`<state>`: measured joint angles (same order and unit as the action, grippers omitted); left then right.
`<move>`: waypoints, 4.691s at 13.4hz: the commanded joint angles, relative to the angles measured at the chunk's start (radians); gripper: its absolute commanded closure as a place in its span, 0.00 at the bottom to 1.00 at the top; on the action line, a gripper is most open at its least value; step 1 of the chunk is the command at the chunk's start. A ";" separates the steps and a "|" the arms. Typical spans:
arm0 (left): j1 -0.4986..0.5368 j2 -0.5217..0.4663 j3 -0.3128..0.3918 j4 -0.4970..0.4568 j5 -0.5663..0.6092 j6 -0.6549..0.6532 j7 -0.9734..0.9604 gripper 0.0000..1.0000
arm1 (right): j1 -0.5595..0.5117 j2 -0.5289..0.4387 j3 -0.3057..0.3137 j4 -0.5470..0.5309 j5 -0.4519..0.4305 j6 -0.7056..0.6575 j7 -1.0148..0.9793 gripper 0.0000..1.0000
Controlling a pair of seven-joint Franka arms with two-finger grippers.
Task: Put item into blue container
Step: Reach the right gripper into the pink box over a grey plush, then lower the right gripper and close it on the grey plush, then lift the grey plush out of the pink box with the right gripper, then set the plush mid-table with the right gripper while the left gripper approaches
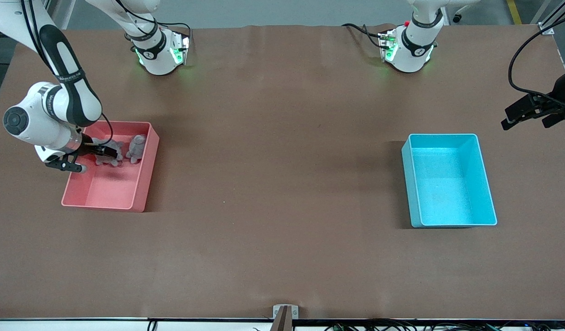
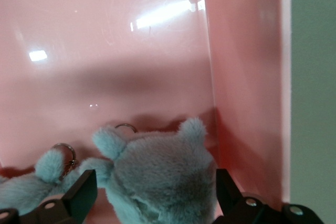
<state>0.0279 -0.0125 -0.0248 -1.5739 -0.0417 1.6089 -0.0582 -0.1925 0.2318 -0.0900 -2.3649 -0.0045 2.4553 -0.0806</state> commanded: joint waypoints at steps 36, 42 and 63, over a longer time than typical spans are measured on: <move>0.004 0.009 -0.001 0.005 -0.010 -0.001 0.000 0.00 | 0.025 0.046 0.021 0.001 0.018 -0.087 0.056 0.97; 0.004 0.012 0.000 0.006 -0.010 0.000 0.000 0.00 | 0.025 0.040 0.021 0.141 0.018 -0.259 0.055 1.00; -0.006 0.022 -0.009 -0.080 -0.010 0.006 0.000 0.00 | 0.794 0.435 0.027 0.895 0.178 -0.362 1.341 1.00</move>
<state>0.0255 0.0098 -0.0296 -1.6267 -0.0417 1.6079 -0.0584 0.5597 0.5796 -0.0492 -1.5748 0.1747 2.0942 1.1691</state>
